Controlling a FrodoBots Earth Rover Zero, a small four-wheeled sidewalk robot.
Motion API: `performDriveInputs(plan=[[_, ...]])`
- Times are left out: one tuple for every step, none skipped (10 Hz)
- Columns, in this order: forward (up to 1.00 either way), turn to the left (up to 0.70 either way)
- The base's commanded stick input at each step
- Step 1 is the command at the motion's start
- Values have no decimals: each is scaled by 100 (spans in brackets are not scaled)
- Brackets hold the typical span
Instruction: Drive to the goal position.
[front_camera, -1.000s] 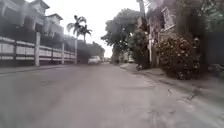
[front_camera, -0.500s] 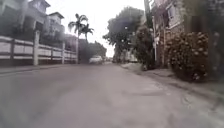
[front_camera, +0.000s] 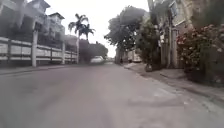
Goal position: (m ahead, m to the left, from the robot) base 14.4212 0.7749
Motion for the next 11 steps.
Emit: performDriveInputs(plan=[[100,-35],[100,-13],[100,0],[100,0],[100,0],[100,0],[100,0],[100,0],[100,0],[100,0],[100,0]])
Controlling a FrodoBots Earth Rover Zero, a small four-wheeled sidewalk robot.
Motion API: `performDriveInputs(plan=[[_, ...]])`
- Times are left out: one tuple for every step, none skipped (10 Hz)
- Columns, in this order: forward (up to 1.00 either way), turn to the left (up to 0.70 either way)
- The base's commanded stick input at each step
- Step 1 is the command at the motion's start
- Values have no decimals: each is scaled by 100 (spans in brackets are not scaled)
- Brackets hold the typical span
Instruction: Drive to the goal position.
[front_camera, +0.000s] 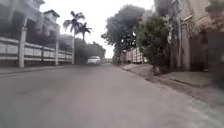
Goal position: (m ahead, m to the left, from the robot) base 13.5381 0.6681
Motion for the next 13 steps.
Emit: performDriveInputs(plan=[[100,0],[100,0],[100,0],[100,0],[100,0],[100,0],[100,0],[100,0],[100,0],[100,0],[100,0],[100,0],[100,0]])
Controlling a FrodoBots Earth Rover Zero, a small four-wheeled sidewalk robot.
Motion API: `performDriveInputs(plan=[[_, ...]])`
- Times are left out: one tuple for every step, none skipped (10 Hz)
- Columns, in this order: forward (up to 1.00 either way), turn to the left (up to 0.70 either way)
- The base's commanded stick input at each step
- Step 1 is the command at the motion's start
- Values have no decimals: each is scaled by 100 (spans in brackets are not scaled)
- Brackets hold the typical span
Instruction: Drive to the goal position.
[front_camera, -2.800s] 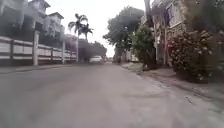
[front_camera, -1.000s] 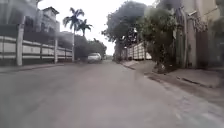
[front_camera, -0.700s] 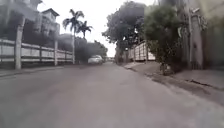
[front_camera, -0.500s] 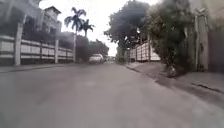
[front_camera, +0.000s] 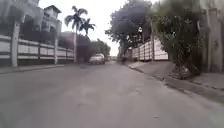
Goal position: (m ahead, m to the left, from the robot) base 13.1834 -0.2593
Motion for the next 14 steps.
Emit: performDriveInputs(plan=[[100,0],[100,0],[100,0],[100,0],[100,0],[100,-40],[100,-40],[100,-40],[100,-32],[100,-8],[100,0],[100,0],[100,0],[100,0]])
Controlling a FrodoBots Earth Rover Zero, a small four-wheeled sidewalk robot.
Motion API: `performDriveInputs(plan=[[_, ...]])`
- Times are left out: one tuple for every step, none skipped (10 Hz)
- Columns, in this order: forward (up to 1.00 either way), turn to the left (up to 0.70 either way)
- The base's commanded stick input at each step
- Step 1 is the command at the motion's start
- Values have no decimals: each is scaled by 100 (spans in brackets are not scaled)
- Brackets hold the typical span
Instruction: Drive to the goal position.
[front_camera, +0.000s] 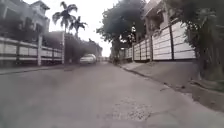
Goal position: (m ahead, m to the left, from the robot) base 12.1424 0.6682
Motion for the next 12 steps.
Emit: performDriveInputs(plan=[[100,0],[100,0],[100,0],[100,0],[100,0],[100,0],[100,0],[100,0],[100,0],[100,0],[100,0],[100,0]])
